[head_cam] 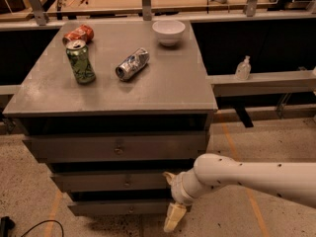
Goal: Open middle drawer
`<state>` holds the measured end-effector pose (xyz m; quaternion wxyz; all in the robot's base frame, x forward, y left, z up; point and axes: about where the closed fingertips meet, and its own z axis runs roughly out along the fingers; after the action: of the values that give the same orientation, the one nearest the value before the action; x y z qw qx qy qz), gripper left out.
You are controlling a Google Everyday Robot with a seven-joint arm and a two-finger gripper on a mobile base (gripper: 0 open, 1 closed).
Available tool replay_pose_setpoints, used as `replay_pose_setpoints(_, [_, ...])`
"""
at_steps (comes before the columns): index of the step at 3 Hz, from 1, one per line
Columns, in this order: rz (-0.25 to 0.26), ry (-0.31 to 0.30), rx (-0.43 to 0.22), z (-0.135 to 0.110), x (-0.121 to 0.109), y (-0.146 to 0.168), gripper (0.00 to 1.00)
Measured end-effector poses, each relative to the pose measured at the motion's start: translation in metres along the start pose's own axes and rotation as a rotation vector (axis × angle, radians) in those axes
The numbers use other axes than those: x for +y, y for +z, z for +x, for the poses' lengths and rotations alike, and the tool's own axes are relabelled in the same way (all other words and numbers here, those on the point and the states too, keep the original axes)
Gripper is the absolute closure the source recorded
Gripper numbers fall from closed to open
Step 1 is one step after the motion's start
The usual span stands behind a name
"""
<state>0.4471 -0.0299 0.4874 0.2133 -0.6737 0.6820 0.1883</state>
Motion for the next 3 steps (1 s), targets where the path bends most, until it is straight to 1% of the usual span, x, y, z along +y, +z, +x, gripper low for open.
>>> replay_pose_setpoints(1, [0.021, -0.013, 0.010, 0.008, -0.014, 0.030, 0.00])
replay_pose_setpoints(2, [0.077, -0.037, 0.023, 0.008, -0.029, 0.027, 0.00])
replay_pose_setpoints(3, [0.114, -0.046, 0.038, 0.007, -0.039, 0.018, 0.00])
